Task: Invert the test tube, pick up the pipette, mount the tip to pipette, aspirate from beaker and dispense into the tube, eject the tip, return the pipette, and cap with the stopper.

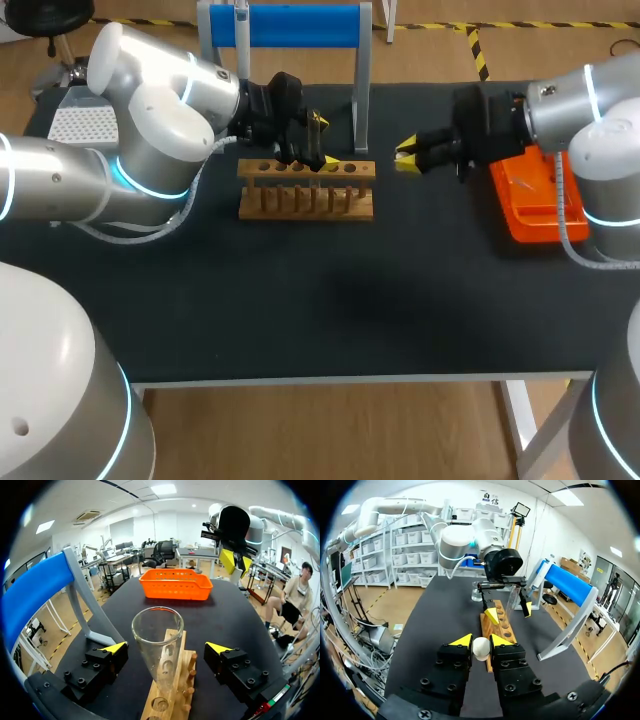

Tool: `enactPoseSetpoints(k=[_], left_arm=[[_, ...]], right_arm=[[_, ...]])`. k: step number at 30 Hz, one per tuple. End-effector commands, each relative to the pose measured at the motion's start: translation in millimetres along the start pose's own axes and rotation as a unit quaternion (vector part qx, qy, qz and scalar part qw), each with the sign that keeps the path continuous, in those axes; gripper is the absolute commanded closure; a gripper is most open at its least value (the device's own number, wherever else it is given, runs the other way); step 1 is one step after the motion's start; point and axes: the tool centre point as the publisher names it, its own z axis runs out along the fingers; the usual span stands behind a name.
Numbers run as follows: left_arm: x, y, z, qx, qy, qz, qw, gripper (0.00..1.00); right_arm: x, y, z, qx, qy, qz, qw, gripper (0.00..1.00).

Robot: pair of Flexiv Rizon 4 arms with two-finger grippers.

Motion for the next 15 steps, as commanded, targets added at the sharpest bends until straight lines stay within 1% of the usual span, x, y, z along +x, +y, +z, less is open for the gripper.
enactPoseSetpoints(k=[1,15], left_arm=[[-1.4,-0.1,1,-0.001,0.002,0.0,1.0,0.0],[-7.4,2.8,-9,-0.005,0.0,0.011,1.0,0.0]], right_arm=[[0,0,-2,0.001,0.002,0.0,1.0,1.0],[0,0,-2,0.001,0.002,0.0,1.0,1.0]])
